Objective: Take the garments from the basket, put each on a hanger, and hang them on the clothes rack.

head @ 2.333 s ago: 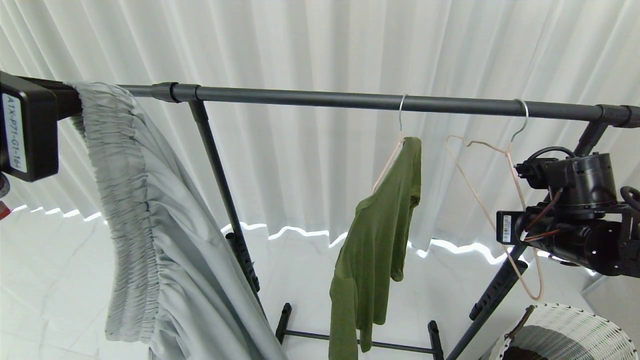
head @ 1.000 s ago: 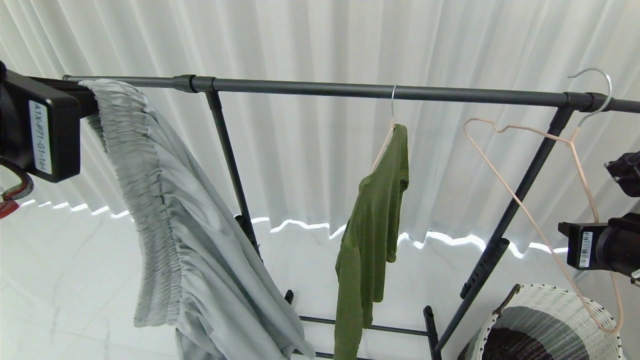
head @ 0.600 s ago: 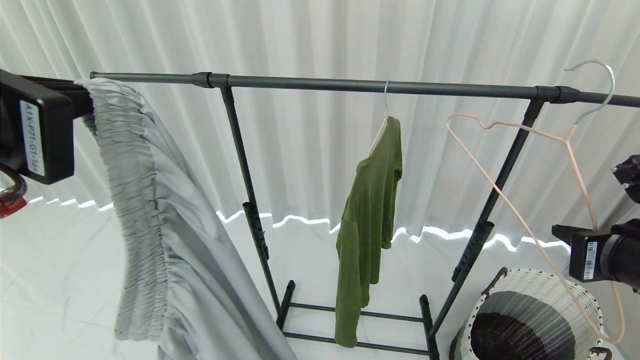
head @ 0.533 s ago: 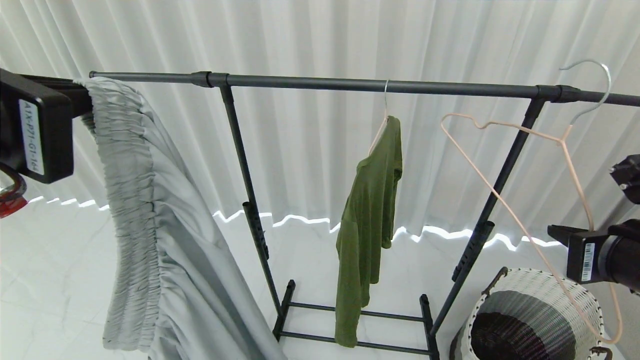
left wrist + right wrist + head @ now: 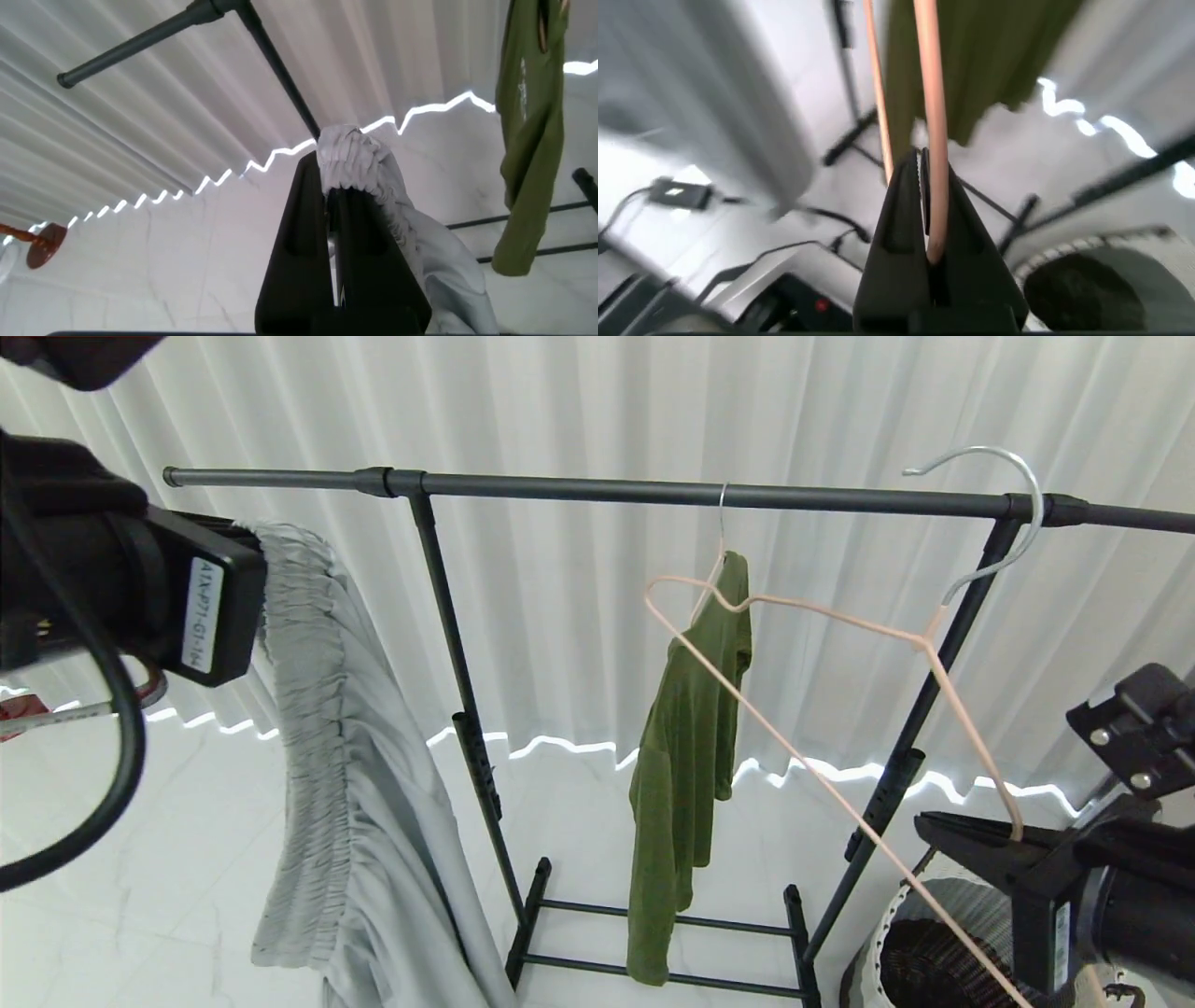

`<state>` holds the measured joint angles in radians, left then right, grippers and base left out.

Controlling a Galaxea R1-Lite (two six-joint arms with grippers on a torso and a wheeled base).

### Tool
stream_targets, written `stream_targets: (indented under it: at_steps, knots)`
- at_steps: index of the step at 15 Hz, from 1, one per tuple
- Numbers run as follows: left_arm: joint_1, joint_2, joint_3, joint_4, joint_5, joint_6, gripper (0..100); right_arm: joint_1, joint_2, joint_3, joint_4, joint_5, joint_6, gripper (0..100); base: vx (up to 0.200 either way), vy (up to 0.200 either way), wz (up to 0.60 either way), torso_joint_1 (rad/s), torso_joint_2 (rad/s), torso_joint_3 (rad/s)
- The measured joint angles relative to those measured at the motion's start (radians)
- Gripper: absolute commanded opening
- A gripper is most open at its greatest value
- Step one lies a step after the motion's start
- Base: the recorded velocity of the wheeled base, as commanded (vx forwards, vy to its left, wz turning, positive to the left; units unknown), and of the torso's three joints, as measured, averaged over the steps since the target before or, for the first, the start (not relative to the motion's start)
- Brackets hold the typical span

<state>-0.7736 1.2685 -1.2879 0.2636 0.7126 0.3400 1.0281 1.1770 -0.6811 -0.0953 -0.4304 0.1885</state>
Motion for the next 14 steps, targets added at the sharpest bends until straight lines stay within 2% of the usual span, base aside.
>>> stream_targets:
  at_steps: [3,5,8,14]
  knots:
    - [0.056,0.109,-0.108,-0.001,0.045,-0.003,0,0.132,0.011,-0.014,-0.001,0.0,0.0,0,0.0,0.0,0.0,0.0,0.0,0.0]
    - [0.1,0.193,-0.198,-0.002,0.071,-0.007,0,0.179,0.011,-0.025,-0.001,0.024,-0.015,0,0.0,0.0,0.0,0.0,0.0,0.0]
    - [0.145,0.288,-0.282,-0.002,0.073,-0.011,0,0.194,0.006,-0.038,-0.001,0.078,-0.056,0,0.0,0.0,0.0,0.0,0.0,0.0]
    - [0.172,0.404,-0.406,-0.005,0.072,-0.016,0,0.194,0.016,-0.071,-0.005,0.112,-0.064,0,0.0,0.0,0.0,0.0,0.0,0.0]
